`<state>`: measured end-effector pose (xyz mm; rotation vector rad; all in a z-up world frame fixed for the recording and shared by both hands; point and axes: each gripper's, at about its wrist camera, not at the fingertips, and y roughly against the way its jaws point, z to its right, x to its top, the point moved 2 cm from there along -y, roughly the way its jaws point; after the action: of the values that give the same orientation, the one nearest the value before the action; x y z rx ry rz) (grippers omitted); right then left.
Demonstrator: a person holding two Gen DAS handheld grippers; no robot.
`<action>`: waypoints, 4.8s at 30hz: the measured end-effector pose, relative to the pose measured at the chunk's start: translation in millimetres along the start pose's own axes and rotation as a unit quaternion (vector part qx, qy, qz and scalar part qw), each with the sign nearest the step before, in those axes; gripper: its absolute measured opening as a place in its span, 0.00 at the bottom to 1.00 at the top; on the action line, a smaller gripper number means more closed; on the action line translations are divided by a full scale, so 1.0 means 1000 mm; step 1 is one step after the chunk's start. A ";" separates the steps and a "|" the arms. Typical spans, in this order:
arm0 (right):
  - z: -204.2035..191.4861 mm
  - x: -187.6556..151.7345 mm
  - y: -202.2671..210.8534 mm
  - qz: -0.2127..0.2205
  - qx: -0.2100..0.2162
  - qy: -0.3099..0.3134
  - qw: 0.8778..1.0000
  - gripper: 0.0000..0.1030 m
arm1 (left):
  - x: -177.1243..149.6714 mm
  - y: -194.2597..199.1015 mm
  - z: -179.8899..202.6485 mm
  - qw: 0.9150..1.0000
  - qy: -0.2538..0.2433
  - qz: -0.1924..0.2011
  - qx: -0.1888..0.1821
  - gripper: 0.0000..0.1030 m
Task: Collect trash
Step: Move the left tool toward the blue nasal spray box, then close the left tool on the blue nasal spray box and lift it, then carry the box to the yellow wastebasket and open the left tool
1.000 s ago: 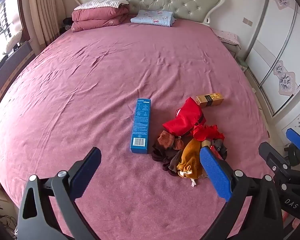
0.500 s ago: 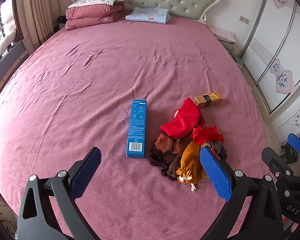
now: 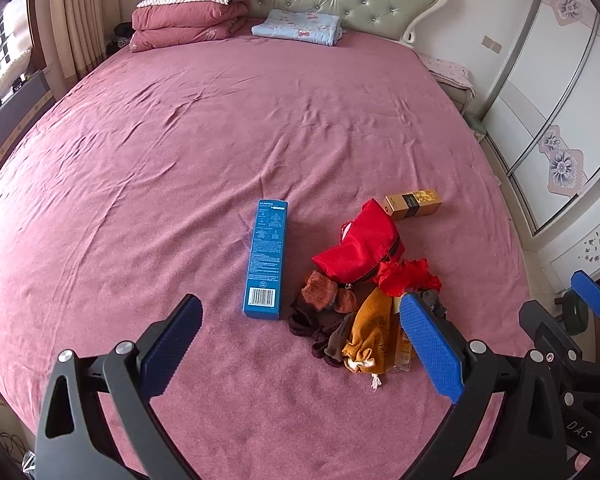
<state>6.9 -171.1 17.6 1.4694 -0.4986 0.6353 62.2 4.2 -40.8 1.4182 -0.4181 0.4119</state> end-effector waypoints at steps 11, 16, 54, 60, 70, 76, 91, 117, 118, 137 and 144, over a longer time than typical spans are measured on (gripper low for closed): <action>0.001 0.005 -0.037 -0.013 0.012 0.000 1.000 0.92 | 0.009 -0.040 -0.006 0.999 0.021 -0.036 -0.002 0.96; 0.001 0.010 -0.066 -0.027 0.023 -0.005 0.999 0.92 | 0.017 -0.069 -0.012 0.998 0.033 -0.057 0.000 0.96; 0.002 0.017 -0.226 -0.137 0.063 -0.006 0.989 0.92 | 0.026 -0.268 -0.043 0.974 0.048 -0.219 0.011 0.46; 0.008 0.019 -0.268 -0.184 0.084 -0.036 0.979 0.92 | 0.031 -0.247 -0.045 0.981 0.062 -0.182 -0.014 0.46; 0.002 0.017 -0.297 -0.258 0.134 -0.069 0.954 0.41 | 0.027 -0.210 -0.054 0.982 0.089 -0.163 -0.041 0.46; 0.011 0.023 -0.253 -0.205 0.153 -0.078 0.964 0.22 | 0.029 -0.187 -0.040 0.984 0.088 -0.146 -0.050 0.46; 0.096 0.024 -0.100 -0.111 0.193 -0.159 0.962 0.19 | 0.021 -0.076 0.054 0.989 0.020 -0.103 -0.104 0.46; 0.450 -0.217 0.062 -0.101 -0.020 -0.332 0.938 0.19 | -0.118 -0.051 0.451 0.927 -0.219 -0.191 -0.238 0.46; 0.462 -0.228 0.065 -0.104 -0.029 -0.339 0.934 0.19 | -0.124 -0.053 0.465 0.923 -0.229 -0.195 -0.241 0.46; 0.576 -0.302 0.068 -0.113 -0.146 -0.390 0.902 0.50 | -0.173 -0.099 0.640 0.873 -0.337 -0.210 -0.284 0.89; 0.572 -0.295 0.065 -0.109 -0.143 -0.388 0.904 0.50 | -0.165 -0.097 0.625 0.878 -0.345 -0.201 -0.263 0.89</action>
<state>-214.9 -767.1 -99.7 1.4285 -0.9762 -0.2327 -50.9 -631.3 -142.1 1.0329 -0.7251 -0.5463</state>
